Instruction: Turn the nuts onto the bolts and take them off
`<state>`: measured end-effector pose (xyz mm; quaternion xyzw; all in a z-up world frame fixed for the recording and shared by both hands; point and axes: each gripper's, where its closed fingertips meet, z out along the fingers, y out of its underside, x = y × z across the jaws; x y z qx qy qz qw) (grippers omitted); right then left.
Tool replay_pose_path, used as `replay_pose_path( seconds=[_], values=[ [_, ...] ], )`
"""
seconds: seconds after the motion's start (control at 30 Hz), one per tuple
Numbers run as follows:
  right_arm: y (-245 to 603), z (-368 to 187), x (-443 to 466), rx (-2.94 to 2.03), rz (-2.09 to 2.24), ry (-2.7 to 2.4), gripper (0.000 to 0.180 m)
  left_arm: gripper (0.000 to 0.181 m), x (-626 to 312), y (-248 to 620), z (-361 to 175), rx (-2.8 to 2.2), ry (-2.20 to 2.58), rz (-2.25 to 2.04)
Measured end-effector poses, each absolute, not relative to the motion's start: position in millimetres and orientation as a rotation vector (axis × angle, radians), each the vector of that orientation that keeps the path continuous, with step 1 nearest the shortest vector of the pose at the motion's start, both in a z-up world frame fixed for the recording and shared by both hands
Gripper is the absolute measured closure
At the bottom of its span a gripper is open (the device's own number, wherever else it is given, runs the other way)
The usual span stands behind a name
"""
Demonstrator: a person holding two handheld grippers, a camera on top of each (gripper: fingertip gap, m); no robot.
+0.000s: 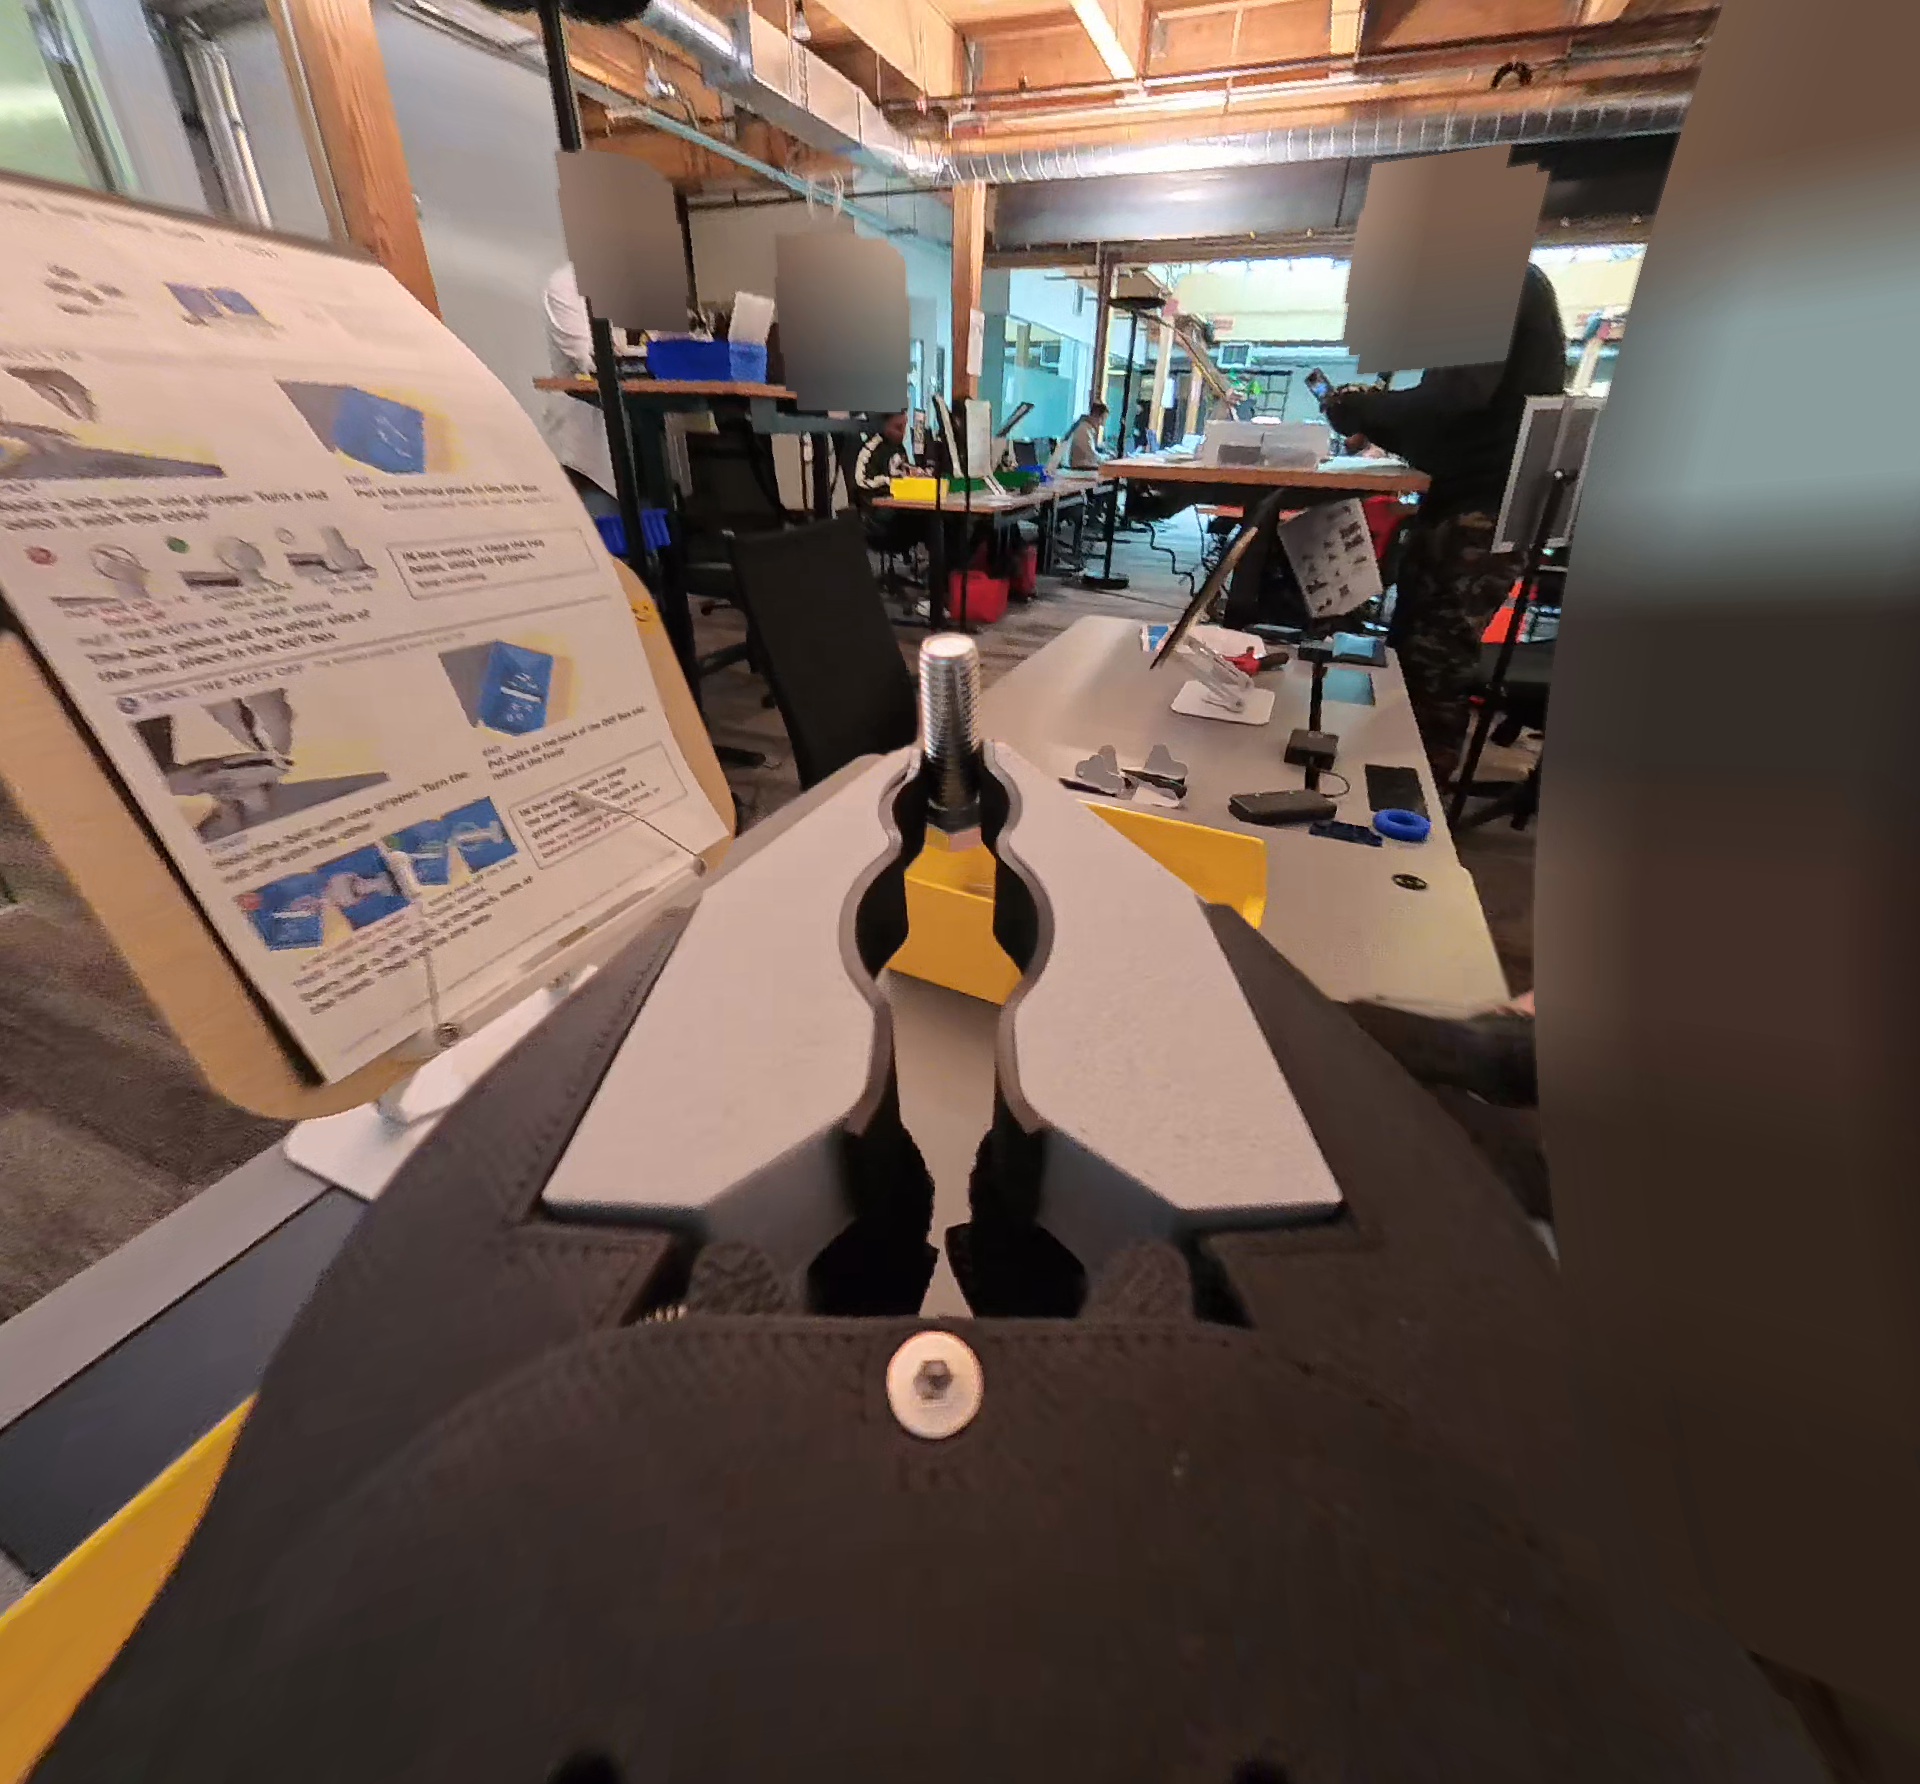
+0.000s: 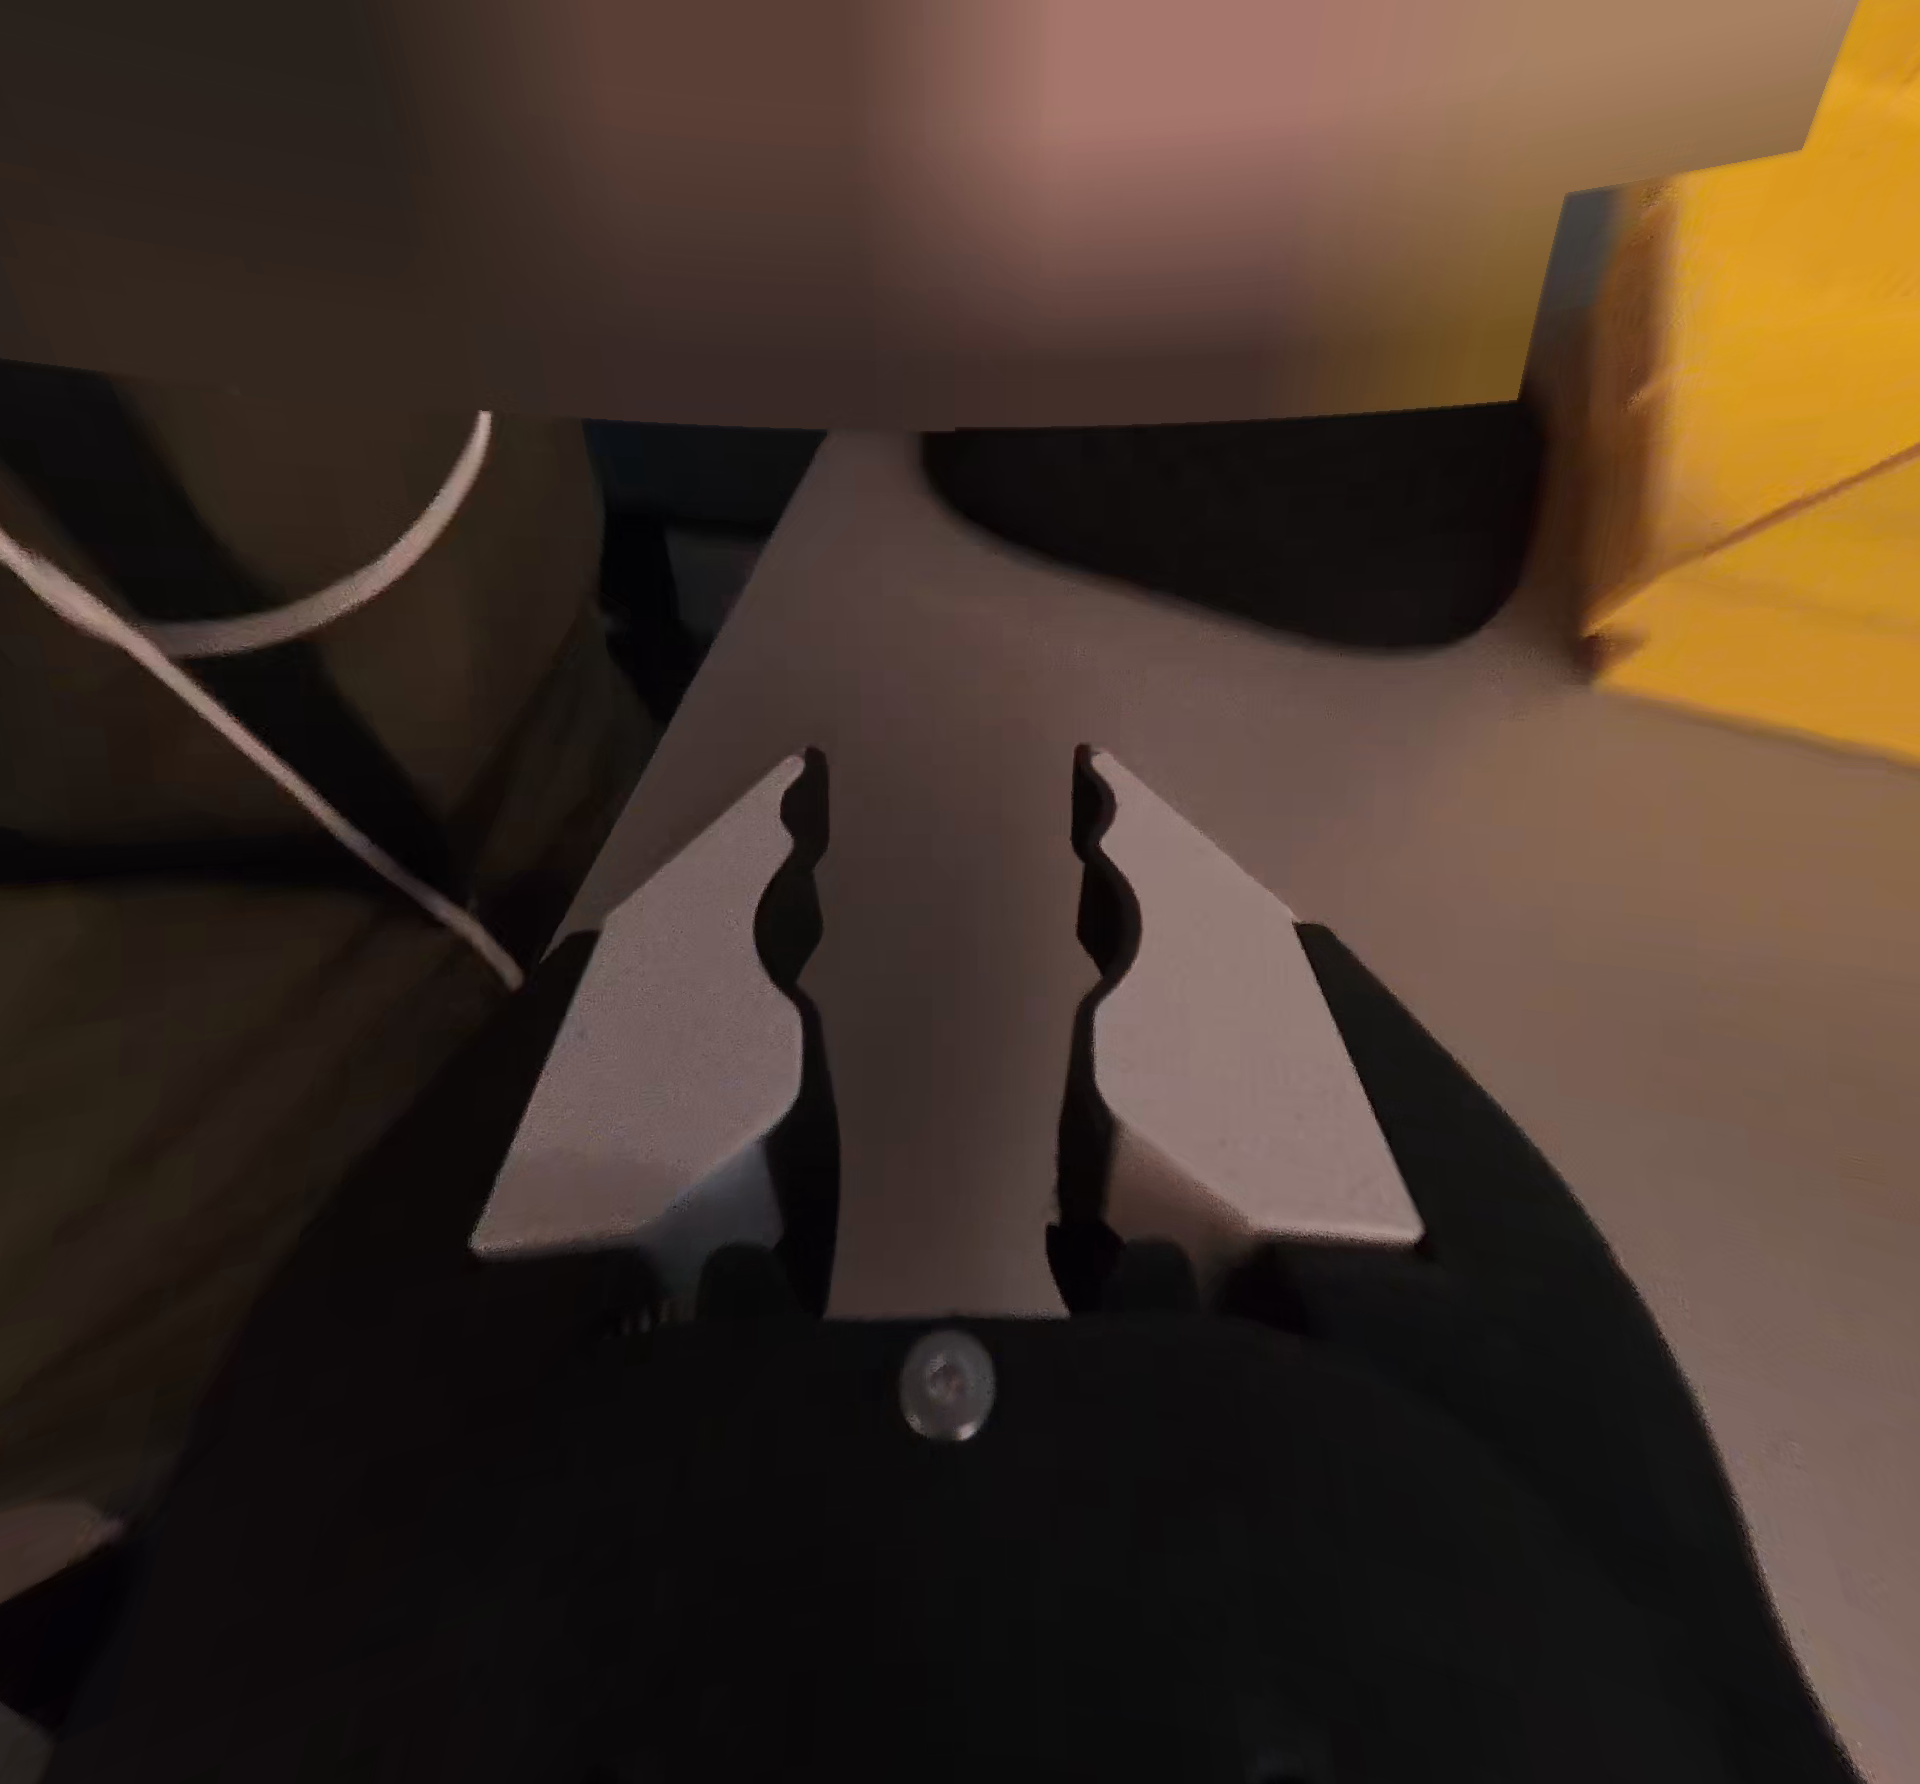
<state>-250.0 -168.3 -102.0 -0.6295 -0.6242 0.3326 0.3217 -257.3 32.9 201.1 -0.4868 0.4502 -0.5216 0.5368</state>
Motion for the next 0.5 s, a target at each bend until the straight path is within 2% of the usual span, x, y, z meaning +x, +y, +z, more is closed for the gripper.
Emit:
replay_pose_path(
  seconds=[0.13,0.5],
  values=[
    [-201,-160,-226,-1.835,0.644,-1.770,0.134,0.174,-281,34,208,-1.126,1.026,-1.256],
    [-214,-161,-223,-1.836,0.569,-1.994,0.152,0.174,-321,4,221,-1.039,1.022,-1.278]
  ],
)
